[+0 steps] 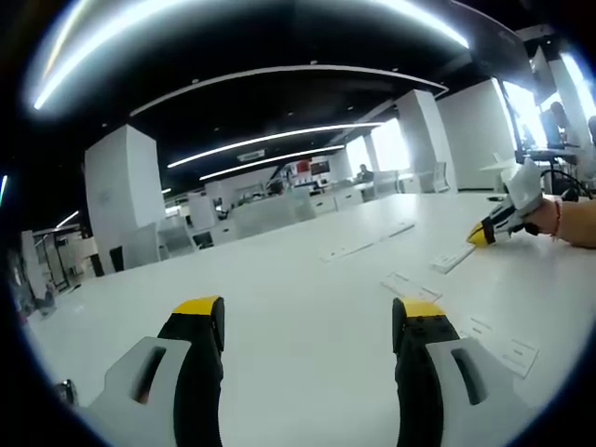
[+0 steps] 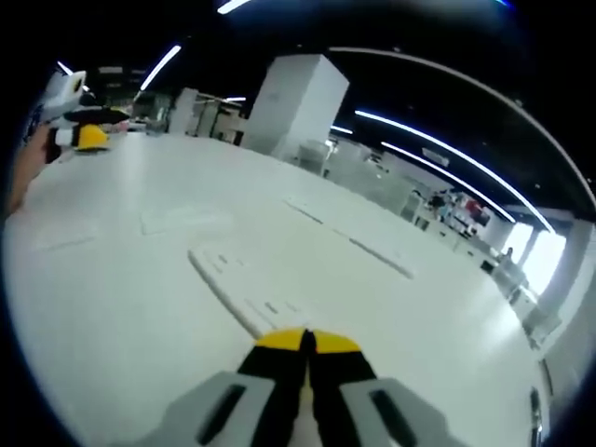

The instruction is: Locate the socket holder cover, grip the socket holder cover, clip it into the socket holder slot.

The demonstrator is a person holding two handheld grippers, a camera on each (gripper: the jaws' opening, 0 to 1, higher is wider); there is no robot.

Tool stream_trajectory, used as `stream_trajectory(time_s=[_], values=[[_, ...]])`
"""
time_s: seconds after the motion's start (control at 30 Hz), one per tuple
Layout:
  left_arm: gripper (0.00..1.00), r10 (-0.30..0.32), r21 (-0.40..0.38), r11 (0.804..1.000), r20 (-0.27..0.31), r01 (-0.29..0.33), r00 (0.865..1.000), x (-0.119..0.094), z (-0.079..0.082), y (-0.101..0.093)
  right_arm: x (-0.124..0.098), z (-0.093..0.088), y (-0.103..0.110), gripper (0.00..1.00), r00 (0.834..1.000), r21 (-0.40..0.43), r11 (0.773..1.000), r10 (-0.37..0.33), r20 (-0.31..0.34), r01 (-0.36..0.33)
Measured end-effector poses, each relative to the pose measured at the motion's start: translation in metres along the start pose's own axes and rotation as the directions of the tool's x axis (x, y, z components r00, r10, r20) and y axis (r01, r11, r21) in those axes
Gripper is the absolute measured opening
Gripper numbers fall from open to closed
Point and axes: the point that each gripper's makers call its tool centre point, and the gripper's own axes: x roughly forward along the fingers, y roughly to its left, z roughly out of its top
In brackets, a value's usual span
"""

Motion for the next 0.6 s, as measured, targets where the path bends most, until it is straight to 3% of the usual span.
stream_trajectory(time_s=[0.6], values=[[0.73, -0.006, -0.014, 1.000, 0.035, 0.006, 0.999, -0.0026, 0.0076, -0.0003, -0.0047, 0.0006, 0.0003, 0.04, 0.999, -0.035, 0.998, -0.054, -0.006, 0.054]])
